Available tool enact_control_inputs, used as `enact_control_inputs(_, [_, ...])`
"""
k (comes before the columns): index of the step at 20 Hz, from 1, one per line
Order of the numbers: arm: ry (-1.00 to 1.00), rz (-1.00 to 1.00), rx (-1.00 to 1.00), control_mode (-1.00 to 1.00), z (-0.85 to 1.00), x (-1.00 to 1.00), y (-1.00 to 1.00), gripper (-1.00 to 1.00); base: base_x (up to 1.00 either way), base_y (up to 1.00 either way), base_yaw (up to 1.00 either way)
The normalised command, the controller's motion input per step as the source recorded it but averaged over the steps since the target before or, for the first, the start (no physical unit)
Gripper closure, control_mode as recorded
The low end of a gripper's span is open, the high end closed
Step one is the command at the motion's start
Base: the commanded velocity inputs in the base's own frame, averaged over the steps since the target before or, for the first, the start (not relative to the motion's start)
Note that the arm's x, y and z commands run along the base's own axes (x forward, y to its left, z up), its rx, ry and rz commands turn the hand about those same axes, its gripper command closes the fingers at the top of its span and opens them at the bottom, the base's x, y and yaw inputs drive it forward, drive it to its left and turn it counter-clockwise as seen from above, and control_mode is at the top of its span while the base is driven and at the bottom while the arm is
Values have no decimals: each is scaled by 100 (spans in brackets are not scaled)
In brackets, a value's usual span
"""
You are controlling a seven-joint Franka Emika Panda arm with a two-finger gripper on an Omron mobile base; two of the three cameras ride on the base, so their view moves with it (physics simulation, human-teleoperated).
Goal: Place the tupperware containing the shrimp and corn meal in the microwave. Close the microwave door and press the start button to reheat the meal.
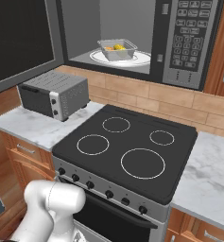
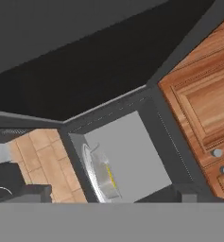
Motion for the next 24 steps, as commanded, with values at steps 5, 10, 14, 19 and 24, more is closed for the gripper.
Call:
enact_control_inputs(5, [0, -5, -28, -100, 3, -21, 63, -100, 0, 0, 0])
enact_control_inputs(10, [0, -4, -26, -100, 0, -7, 71, -100, 0, 0, 0])
enact_control_inputs(14, [8, -4, -21, -100, 0, 0, 64, -100, 0, 0, 0])
enact_control_inputs(19, [17, -4, -7, -100, 0, 0, 36, -100, 0, 0, 0])
enact_control_inputs(24, [12, -7, -5, -100, 0, -18, 40, -100, 0, 0, 0])
